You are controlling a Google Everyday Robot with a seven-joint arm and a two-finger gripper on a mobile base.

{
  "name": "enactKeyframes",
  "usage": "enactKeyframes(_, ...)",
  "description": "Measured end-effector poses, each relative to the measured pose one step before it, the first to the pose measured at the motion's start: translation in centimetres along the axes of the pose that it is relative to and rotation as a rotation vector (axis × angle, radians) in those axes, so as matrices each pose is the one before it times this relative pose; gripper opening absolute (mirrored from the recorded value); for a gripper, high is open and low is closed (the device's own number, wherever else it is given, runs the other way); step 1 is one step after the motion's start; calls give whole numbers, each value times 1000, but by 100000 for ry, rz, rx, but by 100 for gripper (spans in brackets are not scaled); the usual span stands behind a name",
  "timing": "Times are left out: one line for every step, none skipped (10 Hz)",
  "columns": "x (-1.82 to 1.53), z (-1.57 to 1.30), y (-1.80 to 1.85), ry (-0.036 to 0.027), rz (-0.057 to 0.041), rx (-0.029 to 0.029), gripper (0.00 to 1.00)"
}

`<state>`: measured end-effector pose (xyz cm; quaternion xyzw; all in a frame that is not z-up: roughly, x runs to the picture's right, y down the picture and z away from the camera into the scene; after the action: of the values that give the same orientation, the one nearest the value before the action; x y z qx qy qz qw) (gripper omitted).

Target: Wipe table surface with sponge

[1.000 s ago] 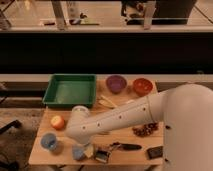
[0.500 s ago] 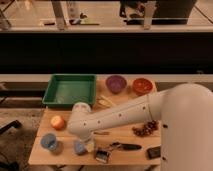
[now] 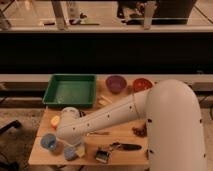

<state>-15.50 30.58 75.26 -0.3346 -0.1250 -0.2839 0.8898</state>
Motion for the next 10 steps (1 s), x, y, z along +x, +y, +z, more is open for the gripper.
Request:
enactKeyframes(-505, -94, 532, -592, -1711, -871, 22)
enactKeyframes(-274, -219, 653, -279, -1066, -1018, 22)
enactKeyframes(603, -356, 596, 959, 75, -553, 22)
enactKeyframes(636, -297, 488, 992, 591, -479, 22)
enactKeyframes(710, -249, 451, 1286, 648, -439, 22)
enactKeyframes(704, -63, 125, 1112, 1113, -272, 22)
enactKeyframes(733, 48, -232, 1314, 1297, -107, 22)
enactKeyframes(460, 298, -368, 1047, 1118, -301, 22)
enactKeyframes(318, 326, -527, 869, 805, 102, 22)
enactKeyframes(-98, 124, -703, 310, 338, 474, 22)
